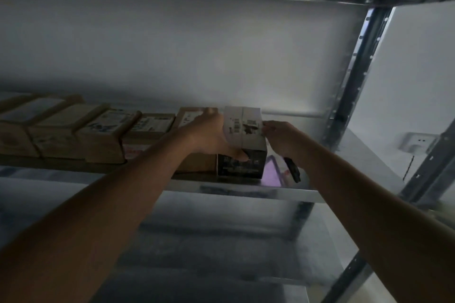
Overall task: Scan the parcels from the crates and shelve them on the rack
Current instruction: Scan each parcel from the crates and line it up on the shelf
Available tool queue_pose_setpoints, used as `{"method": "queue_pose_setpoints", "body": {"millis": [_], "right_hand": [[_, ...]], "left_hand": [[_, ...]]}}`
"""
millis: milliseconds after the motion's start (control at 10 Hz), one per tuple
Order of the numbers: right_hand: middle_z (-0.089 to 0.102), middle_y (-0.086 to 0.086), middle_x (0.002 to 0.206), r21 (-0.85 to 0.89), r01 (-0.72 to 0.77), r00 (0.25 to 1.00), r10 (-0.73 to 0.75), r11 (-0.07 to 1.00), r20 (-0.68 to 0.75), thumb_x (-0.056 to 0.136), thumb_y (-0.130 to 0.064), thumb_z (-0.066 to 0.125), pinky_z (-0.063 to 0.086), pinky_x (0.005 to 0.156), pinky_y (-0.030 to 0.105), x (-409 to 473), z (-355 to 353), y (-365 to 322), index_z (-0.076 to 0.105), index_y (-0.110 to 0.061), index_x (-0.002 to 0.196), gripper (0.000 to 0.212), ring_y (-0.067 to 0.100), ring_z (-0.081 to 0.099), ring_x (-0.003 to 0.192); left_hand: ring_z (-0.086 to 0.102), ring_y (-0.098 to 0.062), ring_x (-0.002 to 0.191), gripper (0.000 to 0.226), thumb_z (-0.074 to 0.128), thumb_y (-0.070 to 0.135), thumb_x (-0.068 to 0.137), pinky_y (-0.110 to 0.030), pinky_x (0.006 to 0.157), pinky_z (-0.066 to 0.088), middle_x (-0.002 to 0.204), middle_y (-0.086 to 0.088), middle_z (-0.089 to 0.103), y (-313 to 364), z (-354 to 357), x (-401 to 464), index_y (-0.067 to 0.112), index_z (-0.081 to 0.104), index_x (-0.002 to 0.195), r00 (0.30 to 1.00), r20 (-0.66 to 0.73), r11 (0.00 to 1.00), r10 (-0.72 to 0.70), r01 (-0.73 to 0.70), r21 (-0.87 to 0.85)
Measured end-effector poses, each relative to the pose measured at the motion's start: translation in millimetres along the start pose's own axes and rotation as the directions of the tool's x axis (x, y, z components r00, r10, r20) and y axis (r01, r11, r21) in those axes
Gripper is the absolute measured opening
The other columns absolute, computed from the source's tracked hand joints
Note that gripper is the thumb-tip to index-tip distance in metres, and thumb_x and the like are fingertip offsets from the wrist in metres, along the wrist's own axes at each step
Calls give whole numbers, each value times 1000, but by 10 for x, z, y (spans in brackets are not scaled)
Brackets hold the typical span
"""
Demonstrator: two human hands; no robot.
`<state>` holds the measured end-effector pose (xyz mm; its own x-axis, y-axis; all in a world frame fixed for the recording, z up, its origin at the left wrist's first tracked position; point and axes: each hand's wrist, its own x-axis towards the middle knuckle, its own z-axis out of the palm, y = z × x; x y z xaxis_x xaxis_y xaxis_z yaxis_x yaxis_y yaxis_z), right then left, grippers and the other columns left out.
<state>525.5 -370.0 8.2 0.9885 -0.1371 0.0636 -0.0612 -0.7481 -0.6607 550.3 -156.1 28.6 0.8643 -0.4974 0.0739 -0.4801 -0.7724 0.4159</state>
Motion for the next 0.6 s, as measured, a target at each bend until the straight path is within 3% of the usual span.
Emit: {"method": "queue_pose_setpoints", "body": {"millis": [100, 200, 300, 400, 500, 600], "right_hand": [[63, 17, 143, -5, -84, 996, 84, 996, 38, 114, -18, 43, 44, 85, 29, 71, 13, -115, 59, -4, 145, 38, 34, 59, 132], [63, 15, 144, -91, -45, 997, 50, 995, 54, 114, -17, 42, 44, 97, 29, 107, 32, -173, 58, -6, 147, 38, 31, 60, 128], [63, 13, 144, -91, -16, 999, 20, 996, 44, 113, -22, 44, 40, 88, 27, 118, 36, -129, 59, -14, 148, 39, 18, 53, 106], [63, 10, 143, -72, -25, 998, 28, 997, 47, 112, -20, 44, 39, 71, 16, 146, 46, -88, 56, -15, 151, 40, 12, 48, 101], [60, 6, 139, -26, -50, 999, 50, 998, -5, 112, -21, 43, 31, 66, 10, 154, 81, -33, 49, -18, 157, 45, 12, 48, 93], [59, 6, 144, 80, -153, 980, 162, 985, -119, 111, -33, 47, 40, 69, 24, 77, 83, -31, 41, -32, 162, 51, 19, 49, 92]], "left_hand": [[53, -22, 124, 122, 87, 83, 50, -37, 98, 53, 152, -4, 43, -29, -9, 27, 24, 53, 151, 998, 30, 996, -46, 44, 76], [57, -20, 114, 121, 82, 89, 48, -42, 96, 57, 144, -5, 47, -61, -45, 29, 21, 57, 146, 997, 57, 992, -54, 47, 117], [61, -19, 104, 105, 87, 82, 55, -38, 86, 59, 129, -2, 56, -85, -81, 9, 22, 63, 137, 998, 52, 993, -40, 34, 113], [65, -24, 106, 108, 81, 91, 48, -46, 90, 60, 123, 1, 59, -105, -78, -5, 18, 67, 126, 996, 55, 987, -68, 59, 147], [59, -20, 107, 100, 79, 92, 51, -42, 88, 56, 124, 4, 54, -116, -79, 0, 21, 63, 121, 995, 75, 986, -70, 58, 159], [53, -14, 100, 72, 83, 82, 63, -33, 72, 45, 115, 4, 50, -66, -118, -39, 27, 53, 98, 993, 86, 980, -78, 60, 188]]}}
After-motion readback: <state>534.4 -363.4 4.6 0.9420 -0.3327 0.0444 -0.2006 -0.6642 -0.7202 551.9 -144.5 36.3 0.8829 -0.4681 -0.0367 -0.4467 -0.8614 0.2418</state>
